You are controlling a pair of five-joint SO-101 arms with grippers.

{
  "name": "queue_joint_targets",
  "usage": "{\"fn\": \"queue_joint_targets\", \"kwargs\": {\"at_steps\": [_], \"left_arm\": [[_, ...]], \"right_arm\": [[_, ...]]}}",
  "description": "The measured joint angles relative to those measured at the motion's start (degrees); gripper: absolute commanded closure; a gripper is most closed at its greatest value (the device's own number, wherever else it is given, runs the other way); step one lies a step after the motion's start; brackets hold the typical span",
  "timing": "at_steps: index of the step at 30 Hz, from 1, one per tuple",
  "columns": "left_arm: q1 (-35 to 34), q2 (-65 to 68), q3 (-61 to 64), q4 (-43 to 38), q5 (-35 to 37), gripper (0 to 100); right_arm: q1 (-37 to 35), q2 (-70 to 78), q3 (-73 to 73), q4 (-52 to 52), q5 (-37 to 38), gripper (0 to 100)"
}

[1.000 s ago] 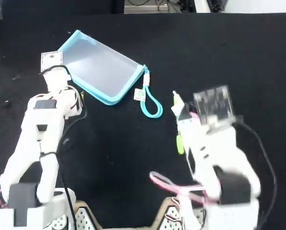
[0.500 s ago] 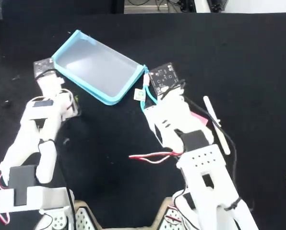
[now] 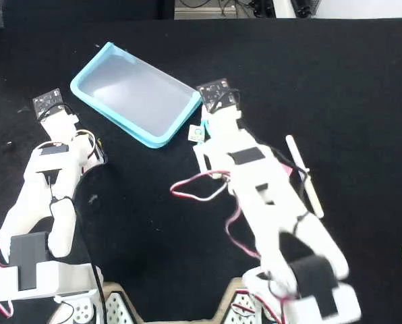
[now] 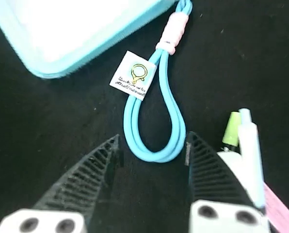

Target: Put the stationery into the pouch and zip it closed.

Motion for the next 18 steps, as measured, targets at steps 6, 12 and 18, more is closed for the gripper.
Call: {"fn": "queue_joint_targets", "kwargs": {"at_steps": [6, 12, 18], "left_arm": [[0.09, 0.00, 0.00, 0.00, 0.09, 83], [0.97, 0.00, 0.18, 0.00, 0.09, 83], [0.97, 0.00, 0.79, 0.00, 0.09, 83]], "right_arm": [[0.00, 10.64, -1.67, -7.82, -0.26, 78.4], [1.93, 12.66, -1.67, -11.69, 2.55, 78.4], [3.52, 16.26, -3.16, -11.87, 4.22, 78.4]]}}
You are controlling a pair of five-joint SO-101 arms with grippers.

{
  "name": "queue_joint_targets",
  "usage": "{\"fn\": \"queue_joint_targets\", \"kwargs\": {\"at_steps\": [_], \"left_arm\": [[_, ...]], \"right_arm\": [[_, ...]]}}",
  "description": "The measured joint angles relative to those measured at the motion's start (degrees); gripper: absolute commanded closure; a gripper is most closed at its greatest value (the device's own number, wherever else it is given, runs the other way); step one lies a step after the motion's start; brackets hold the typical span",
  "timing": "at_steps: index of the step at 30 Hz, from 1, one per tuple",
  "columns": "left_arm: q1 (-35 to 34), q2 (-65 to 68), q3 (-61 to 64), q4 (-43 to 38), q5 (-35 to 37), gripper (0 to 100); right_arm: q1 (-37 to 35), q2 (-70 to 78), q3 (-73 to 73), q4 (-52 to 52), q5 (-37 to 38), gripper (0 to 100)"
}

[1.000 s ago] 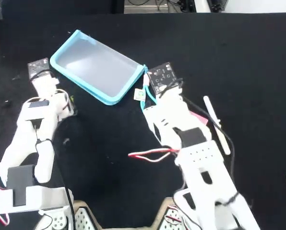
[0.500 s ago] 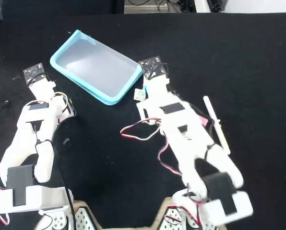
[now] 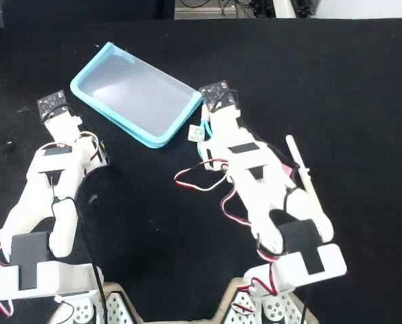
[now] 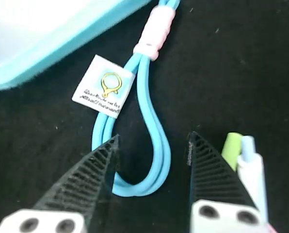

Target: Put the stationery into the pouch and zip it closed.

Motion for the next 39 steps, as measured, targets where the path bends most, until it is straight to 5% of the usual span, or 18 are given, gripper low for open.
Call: {"fn": "queue_joint_targets", "kwargs": {"at_steps": [6, 15, 20, 26, 35, 39], "left_arm": [[0.00, 0.00, 0.00, 0.00, 0.00, 83], [0.00, 0.00, 0.00, 0.00, 0.00, 83], [0.00, 0.00, 0.00, 0.00, 0.00, 83], [0.00, 0.00, 0.00, 0.00, 0.00, 83], [0.00, 0.00, 0.00, 0.00, 0.00, 83], [0.00, 0.00, 0.00, 0.00, 0.00, 83]], "right_arm": [[-0.62, 4.04, -2.73, 0.44, 0.18, 81.5], [-0.62, 11.78, -15.03, 14.24, 0.44, 81.9], [-0.35, 16.62, -23.21, 22.24, 0.53, 98.8], [1.93, 16.35, -24.44, 25.41, 0.44, 98.8], [2.11, -5.80, -7.47, 27.87, 0.97, 98.8], [2.11, -20.40, 5.98, 28.04, 7.47, 98.7]]}}
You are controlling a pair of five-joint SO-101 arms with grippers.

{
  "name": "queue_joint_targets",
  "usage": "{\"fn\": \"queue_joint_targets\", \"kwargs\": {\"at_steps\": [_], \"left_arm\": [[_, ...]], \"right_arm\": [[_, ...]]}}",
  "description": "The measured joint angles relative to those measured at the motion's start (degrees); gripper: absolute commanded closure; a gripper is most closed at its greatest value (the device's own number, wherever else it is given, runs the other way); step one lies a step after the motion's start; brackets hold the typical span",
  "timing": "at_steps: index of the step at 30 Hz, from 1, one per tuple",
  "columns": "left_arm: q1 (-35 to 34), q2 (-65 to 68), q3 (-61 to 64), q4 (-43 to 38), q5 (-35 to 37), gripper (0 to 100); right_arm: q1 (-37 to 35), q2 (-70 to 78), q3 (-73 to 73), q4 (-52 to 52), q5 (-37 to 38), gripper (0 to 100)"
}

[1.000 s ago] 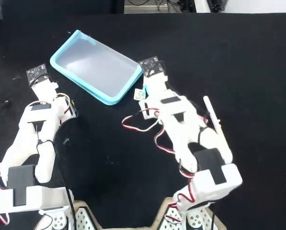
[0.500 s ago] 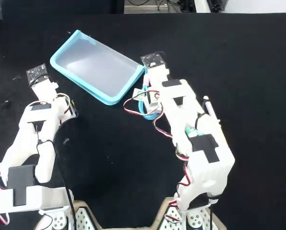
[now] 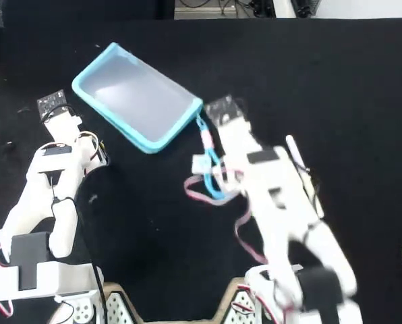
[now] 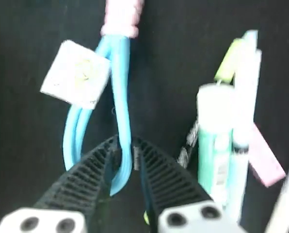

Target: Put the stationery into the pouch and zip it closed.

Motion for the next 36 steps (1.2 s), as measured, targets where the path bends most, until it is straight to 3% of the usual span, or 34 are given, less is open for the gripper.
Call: {"fn": "queue_joint_targets", "kwargs": {"at_steps": [4, 11, 16, 18, 22, 28, 36], "left_arm": [[0.00, 0.00, 0.00, 0.00, 0.00, 83], [0.00, 0.00, 0.00, 0.00, 0.00, 83], [0.00, 0.00, 0.00, 0.00, 0.00, 83], [0.00, 0.00, 0.00, 0.00, 0.00, 83], [0.00, 0.00, 0.00, 0.00, 0.00, 83], [0.00, 0.00, 0.00, 0.00, 0.00, 83], [0.00, 0.00, 0.00, 0.00, 0.00, 83]], "right_arm": [[2.02, -12.66, 9.23, 5.01, 5.27, 98.7], [5.36, -24.53, 9.58, 21.01, 19.08, 97.9], [5.45, -25.58, 9.85, 26.29, 25.05, 79.7], [5.45, -25.67, 10.20, 26.73, 25.05, 75.3], [5.45, -25.67, 10.11, 26.64, 24.79, 78.8], [5.19, -25.93, 3.96, 25.93, 14.77, 80.4], [-5.54, -26.02, 6.86, 11.78, 8.00, 80.3]]}}
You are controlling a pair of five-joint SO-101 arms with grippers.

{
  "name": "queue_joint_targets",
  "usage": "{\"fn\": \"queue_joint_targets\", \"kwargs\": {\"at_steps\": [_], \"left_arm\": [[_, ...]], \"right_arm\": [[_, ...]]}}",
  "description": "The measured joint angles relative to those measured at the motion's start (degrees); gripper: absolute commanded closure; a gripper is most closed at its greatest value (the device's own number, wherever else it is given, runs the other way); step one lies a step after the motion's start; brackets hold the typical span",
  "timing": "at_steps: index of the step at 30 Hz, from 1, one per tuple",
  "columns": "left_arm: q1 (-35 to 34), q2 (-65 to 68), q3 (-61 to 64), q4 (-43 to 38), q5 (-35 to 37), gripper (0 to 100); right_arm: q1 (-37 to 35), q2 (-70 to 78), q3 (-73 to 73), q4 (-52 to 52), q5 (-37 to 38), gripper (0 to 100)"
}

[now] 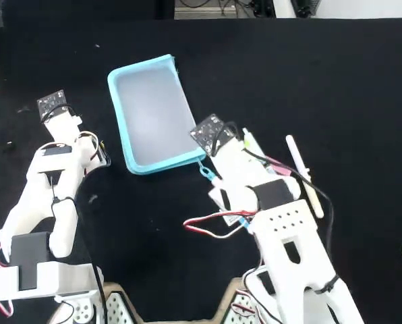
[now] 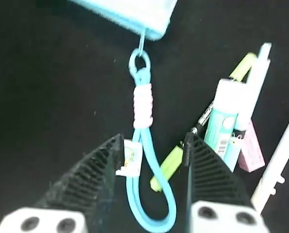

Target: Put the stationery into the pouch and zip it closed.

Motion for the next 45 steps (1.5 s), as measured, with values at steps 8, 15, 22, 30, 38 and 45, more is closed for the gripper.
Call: {"fn": "queue_joint_targets", "kwargs": {"at_steps": [8, 15, 22, 30, 38, 45], "left_arm": [[0.00, 0.00, 0.00, 0.00, 0.00, 83], [0.00, 0.00, 0.00, 0.00, 0.00, 83], [0.00, 0.00, 0.00, 0.00, 0.00, 83], [0.00, 0.00, 0.00, 0.00, 0.00, 83], [0.00, 0.00, 0.00, 0.00, 0.00, 83], [0.00, 0.00, 0.00, 0.00, 0.00, 83]], "right_arm": [[-3.78, 0.00, 8.35, -13.27, -0.62, 80.4], [-4.66, 0.00, 17.85, -31.03, -2.20, 80.4], [-5.19, 7.12, 15.12, -32.09, -1.67, 80.4], [-5.01, 19.43, 9.93, -35.25, -1.67, 80.4], [-5.10, 26.73, 9.49, -39.82, 3.60, 83.1], [0.44, 28.84, 8.09, -43.87, 3.69, 98.9]]}}
